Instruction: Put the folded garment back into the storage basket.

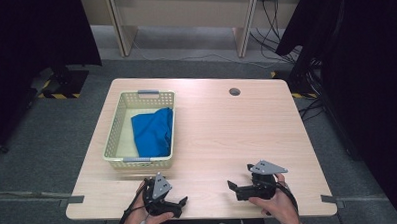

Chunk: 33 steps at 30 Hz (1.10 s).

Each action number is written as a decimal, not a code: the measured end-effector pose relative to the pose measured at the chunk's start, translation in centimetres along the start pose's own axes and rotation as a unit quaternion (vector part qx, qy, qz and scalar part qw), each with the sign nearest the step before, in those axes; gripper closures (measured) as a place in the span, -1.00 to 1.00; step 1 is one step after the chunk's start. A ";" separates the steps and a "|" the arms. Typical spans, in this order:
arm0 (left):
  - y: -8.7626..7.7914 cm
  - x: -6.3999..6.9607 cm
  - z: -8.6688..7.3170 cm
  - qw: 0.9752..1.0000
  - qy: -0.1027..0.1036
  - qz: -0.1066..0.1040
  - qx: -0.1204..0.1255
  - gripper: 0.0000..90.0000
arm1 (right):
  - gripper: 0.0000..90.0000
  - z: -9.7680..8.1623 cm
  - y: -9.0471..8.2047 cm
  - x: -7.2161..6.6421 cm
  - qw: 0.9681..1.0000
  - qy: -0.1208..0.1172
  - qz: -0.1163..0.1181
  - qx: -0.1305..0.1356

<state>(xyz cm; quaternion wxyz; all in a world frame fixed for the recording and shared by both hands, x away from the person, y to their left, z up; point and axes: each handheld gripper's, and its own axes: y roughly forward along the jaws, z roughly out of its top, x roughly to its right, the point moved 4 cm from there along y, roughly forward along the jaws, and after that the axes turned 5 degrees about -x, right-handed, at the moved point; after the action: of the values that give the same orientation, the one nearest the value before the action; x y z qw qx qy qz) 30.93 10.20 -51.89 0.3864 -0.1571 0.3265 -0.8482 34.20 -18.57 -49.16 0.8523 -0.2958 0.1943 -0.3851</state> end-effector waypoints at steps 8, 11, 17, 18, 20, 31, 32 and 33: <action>0.0 0.0 0.0 1.000 -0.001 0.000 0.000 -1.00 | -0.91 -1.4 -0.9 0.4 1.000 0.005 -0.008 -0.001; 0.0 0.0 0.0 1.000 -0.001 0.000 0.000 -1.00 | -0.91 -1.8 -1.2 0.6 1.000 0.002 -0.018 -0.002; 0.0 0.0 0.0 1.000 -0.001 0.000 0.001 -1.00 | -0.91 -2.5 -1.8 0.9 1.000 0.002 -0.027 -0.002; 0.0 0.0 0.0 1.000 -0.001 0.000 0.001 -1.00 | -0.91 -2.6 -1.9 0.9 1.000 0.003 -0.027 -0.002; 0.0 0.0 0.0 1.000 -0.001 0.000 0.001 -1.00 | -0.91 -2.8 -2.0 0.9 1.000 0.004 -0.027 -0.003; 0.0 0.0 0.0 1.000 -0.001 0.000 0.001 -1.00 | -0.91 -3.6 -2.5 0.9 1.000 0.006 -0.027 -0.005; 0.0 0.0 0.0 1.000 -0.001 0.000 0.001 -1.00 | -0.91 -3.7 -2.5 0.9 1.000 0.004 -0.028 -0.005; 0.0 0.0 0.0 1.000 -0.001 0.000 0.001 -1.00 | -0.91 -3.8 -2.6 0.9 1.000 0.003 -0.029 -0.006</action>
<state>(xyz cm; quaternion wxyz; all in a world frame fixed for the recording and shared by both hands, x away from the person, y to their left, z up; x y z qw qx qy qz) 30.90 10.19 -51.91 0.3874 -0.1574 0.3251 -0.8482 31.30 -21.98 -50.40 0.8385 -0.3050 0.1900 -0.4097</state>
